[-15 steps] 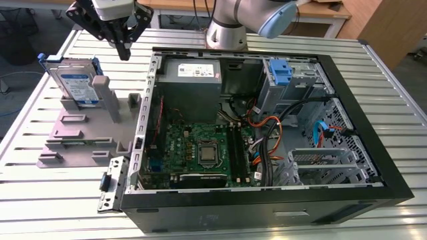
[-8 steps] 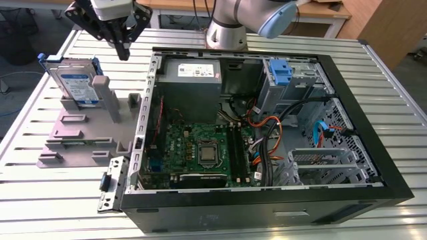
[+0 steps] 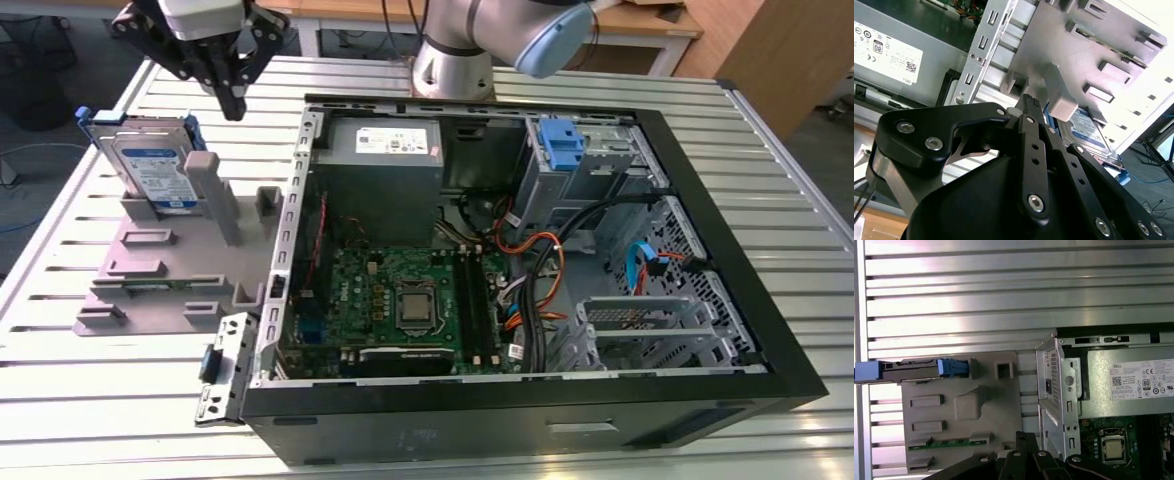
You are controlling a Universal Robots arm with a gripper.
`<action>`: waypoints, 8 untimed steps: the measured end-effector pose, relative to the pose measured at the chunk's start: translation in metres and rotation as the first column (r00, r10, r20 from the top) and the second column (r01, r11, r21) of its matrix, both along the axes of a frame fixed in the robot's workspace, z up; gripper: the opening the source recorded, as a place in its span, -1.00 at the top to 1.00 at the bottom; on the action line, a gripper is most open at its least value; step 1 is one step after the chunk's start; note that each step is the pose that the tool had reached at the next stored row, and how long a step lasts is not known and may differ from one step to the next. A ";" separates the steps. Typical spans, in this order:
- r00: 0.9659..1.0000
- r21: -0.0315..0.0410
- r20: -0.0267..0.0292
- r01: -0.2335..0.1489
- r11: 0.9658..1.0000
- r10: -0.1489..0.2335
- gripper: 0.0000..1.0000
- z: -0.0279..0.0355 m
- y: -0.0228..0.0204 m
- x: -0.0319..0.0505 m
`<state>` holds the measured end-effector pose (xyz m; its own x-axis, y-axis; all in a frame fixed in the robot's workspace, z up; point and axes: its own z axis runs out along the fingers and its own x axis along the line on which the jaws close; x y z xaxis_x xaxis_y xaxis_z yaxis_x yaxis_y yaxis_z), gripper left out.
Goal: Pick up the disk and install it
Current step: 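Reach for the disk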
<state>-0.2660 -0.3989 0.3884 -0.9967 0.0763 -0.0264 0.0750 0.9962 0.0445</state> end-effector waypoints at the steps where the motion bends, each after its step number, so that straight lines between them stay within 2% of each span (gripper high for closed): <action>1: 1.000 0.000 0.000 0.000 1.000 0.000 0.79 -0.0001 0.0000 -0.0019; 8: 1.000 0.000 0.003 0.000 1.000 0.000 0.79 -0.0004 0.0000 -0.0163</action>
<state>-0.2824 -0.3990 0.3880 -0.9967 0.0761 -0.0293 0.0748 0.9962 0.0447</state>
